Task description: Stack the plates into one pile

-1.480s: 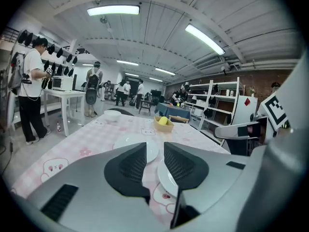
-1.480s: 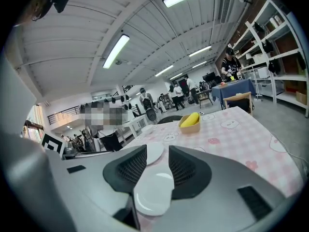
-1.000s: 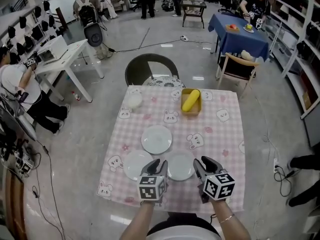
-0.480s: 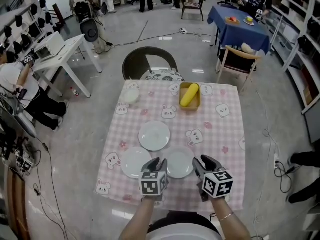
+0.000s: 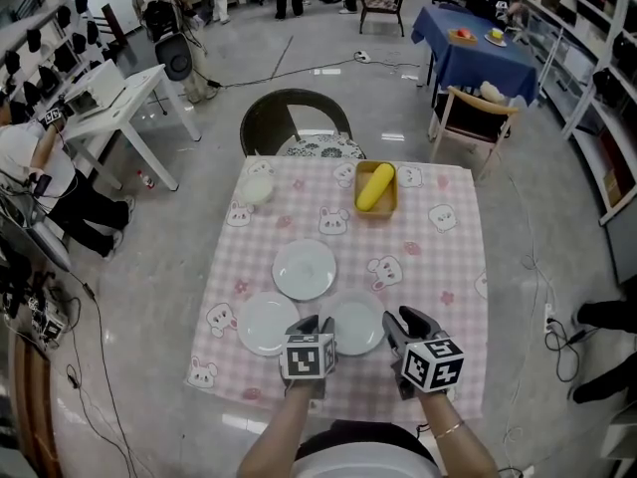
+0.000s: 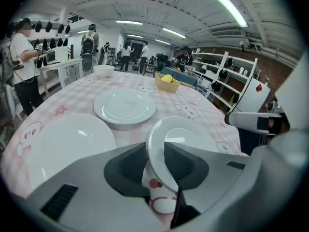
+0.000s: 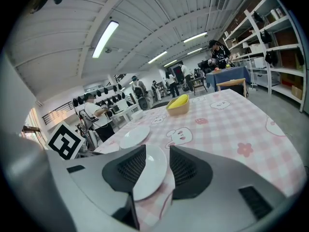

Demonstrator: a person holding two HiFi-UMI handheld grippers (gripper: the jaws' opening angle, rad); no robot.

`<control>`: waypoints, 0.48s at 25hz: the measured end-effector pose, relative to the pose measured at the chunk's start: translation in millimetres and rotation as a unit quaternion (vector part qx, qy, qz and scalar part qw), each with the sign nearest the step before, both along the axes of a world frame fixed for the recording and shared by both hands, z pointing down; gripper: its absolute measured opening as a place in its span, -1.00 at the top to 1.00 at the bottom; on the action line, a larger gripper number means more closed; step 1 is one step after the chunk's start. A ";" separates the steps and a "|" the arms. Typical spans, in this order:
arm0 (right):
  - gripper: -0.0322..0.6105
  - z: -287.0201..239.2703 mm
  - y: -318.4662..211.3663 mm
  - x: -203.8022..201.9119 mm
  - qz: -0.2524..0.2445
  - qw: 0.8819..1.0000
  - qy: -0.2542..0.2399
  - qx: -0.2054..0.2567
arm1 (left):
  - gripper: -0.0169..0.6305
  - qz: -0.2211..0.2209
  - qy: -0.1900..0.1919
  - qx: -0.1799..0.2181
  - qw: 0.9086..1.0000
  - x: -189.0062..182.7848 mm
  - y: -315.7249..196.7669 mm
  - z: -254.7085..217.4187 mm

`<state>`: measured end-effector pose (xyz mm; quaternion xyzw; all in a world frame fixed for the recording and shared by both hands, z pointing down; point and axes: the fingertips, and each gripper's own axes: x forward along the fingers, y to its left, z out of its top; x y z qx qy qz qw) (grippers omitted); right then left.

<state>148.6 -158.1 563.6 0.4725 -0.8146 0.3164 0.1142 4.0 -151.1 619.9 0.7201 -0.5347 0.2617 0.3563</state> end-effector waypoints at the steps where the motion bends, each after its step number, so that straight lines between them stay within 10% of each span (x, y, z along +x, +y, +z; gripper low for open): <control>1: 0.45 0.0 -0.3 0.4 0.001 1.000 0.000 -0.001 | 0.55 -0.001 0.002 -0.002 1.000 0.4 0.0 -0.5; 12: 0.41 29.9 1.9 -7.5 -0.033 0.998 0.051 -0.035 | 0.55 -0.002 -0.001 0.005 1.000 2.6 -0.3 3.3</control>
